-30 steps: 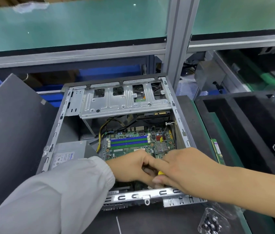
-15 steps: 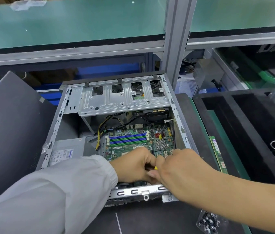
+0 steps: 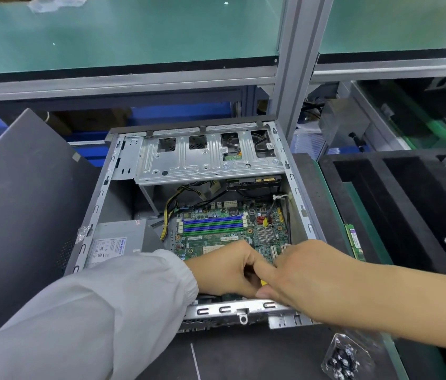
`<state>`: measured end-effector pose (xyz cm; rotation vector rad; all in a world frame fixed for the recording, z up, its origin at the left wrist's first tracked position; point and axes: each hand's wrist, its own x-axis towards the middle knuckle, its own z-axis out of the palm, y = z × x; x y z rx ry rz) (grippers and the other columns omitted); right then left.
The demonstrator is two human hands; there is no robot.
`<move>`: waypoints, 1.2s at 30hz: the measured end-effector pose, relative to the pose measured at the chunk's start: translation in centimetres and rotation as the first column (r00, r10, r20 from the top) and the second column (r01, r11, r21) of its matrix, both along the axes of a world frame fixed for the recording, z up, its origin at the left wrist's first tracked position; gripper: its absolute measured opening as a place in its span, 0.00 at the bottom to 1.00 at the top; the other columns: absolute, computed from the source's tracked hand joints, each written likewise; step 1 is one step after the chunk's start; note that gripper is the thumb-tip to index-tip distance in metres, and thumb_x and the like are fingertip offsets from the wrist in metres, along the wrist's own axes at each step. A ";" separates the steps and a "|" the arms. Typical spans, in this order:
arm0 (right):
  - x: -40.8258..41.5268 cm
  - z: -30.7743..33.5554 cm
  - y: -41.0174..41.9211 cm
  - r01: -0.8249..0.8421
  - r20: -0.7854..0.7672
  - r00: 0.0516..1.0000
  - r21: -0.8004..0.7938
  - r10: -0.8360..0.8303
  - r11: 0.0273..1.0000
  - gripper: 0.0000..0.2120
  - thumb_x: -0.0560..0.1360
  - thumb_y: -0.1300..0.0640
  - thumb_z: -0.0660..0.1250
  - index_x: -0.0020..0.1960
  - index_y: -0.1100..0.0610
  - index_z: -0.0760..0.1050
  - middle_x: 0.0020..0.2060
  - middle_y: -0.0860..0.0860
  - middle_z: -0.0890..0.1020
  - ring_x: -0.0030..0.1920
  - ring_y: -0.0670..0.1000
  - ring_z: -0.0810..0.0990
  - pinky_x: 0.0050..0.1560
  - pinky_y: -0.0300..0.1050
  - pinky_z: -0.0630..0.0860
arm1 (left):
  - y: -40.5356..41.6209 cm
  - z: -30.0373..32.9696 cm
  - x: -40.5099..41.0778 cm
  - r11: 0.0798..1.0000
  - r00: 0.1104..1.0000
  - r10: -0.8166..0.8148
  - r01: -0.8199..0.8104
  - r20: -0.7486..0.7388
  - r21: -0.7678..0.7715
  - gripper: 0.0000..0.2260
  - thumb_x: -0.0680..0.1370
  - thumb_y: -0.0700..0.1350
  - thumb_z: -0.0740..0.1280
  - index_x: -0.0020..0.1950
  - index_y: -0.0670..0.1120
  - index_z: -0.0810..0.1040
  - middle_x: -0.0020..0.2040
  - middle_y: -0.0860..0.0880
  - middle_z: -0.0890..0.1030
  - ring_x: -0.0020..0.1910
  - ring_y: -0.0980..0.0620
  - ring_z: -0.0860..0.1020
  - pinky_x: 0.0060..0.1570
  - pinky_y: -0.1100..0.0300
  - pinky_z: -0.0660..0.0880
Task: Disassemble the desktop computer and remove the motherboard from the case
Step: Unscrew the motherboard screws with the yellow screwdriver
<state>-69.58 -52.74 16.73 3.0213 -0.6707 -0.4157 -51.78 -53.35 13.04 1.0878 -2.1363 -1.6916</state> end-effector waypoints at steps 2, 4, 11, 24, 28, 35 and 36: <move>-0.3 0.3 -0.3 -0.004 -0.032 0.999 0.028 0.005 1.000 0.18 0.81 0.42 0.42 0.54 0.55 0.59 0.31 0.50 0.65 0.31 0.55 0.69 0.26 0.46 0.54 | -0.1 0.1 0.2 0.996 0.997 -0.020 0.026 -0.070 0.084 0.07 0.73 0.30 0.69 0.48 0.38 0.82 0.41 0.31 0.79 0.38 0.47 0.73 0.40 0.54 0.71; -0.5 0.6 -0.6 -0.009 -0.062 0.998 0.030 0.011 1.000 0.15 0.82 0.43 0.45 0.55 0.54 0.58 0.31 0.50 0.64 0.30 0.54 0.67 0.26 0.46 0.53 | -0.4 0.2 0.5 0.987 0.994 -0.026 0.042 -0.108 0.155 0.10 0.74 0.31 0.69 0.46 0.46 0.83 0.39 0.36 0.79 0.37 0.47 0.73 0.40 0.58 0.71; -0.8 2.0 -0.5 0.025 0.009 1.000 0.053 -0.026 0.998 0.14 0.81 0.46 0.46 0.60 0.53 0.59 0.34 0.49 0.71 0.34 0.54 0.70 0.31 0.49 0.64 | -0.6 0.3 -0.1 0.987 0.997 0.022 -0.009 -0.075 0.160 0.10 0.72 0.30 0.71 0.46 0.43 0.84 0.40 0.39 0.81 0.34 0.53 0.75 0.37 0.66 0.72; 0.3 2.0 1.4 0.219 0.044 0.974 0.096 -0.224 0.971 0.12 0.80 0.52 0.58 0.58 0.54 0.58 0.39 0.49 0.68 0.38 0.53 0.67 0.33 0.48 0.61 | -0.7 0.4 -0.4 0.994 0.991 -0.077 0.085 -0.110 0.065 0.18 0.74 0.30 0.68 0.43 0.55 0.83 0.37 0.31 0.77 0.33 0.37 0.70 0.37 0.51 0.67; -0.1 2.6 1.0 0.212 0.079 0.972 0.103 -0.220 0.972 0.14 0.80 0.40 0.50 0.51 0.50 0.57 0.36 0.48 0.69 0.38 0.54 0.70 0.34 0.48 0.59 | -0.5 0.2 0.0 0.993 0.993 -0.091 0.097 -0.074 0.071 0.04 0.75 0.31 0.68 0.48 0.35 0.81 0.38 0.28 0.78 0.34 0.43 0.69 0.37 0.49 0.67; 0.0 2.6 1.1 0.134 0.072 0.987 0.102 -0.142 0.986 0.12 0.81 0.46 0.51 0.59 0.51 0.59 0.38 0.49 0.72 0.37 0.54 0.72 0.34 0.49 0.67 | 0.0 0.2 -0.2 0.995 0.992 -0.072 0.079 -0.107 0.068 0.10 0.74 0.28 0.67 0.46 0.42 0.81 0.31 0.48 0.75 0.30 0.57 0.67 0.33 0.67 0.66; -0.1 2.9 1.0 0.136 0.073 0.987 0.117 -0.145 0.984 0.12 0.81 0.45 0.51 0.59 0.50 0.58 0.38 0.49 0.73 0.37 0.54 0.73 0.34 0.49 0.67 | 0.0 0.1 -0.2 0.995 0.993 -0.065 0.073 -0.102 0.075 0.08 0.74 0.29 0.67 0.45 0.40 0.81 0.32 0.48 0.74 0.31 0.55 0.67 0.34 0.68 0.66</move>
